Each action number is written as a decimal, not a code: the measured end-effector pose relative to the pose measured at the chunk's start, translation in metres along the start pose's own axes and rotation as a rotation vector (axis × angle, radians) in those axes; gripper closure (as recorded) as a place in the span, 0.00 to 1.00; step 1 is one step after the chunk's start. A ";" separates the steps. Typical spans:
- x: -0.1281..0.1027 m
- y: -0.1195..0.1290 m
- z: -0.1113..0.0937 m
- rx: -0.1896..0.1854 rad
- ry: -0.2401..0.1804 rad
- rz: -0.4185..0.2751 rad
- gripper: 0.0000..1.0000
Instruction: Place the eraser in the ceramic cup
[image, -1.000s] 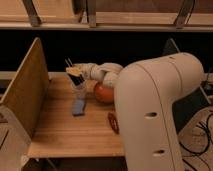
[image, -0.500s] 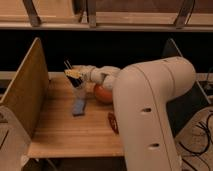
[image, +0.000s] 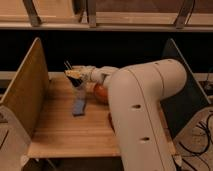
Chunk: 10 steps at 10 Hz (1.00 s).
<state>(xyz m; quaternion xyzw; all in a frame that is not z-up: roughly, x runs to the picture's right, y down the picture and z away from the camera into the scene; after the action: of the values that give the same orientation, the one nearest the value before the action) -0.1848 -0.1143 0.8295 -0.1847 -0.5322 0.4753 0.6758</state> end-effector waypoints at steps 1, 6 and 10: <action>0.002 -0.008 -0.001 0.005 0.002 -0.002 1.00; 0.017 -0.016 0.005 -0.017 -0.005 0.033 1.00; 0.024 -0.012 0.009 -0.034 -0.007 0.047 0.99</action>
<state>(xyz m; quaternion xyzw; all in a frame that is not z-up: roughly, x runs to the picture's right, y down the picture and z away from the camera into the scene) -0.1883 -0.1025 0.8548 -0.2070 -0.5383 0.4824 0.6593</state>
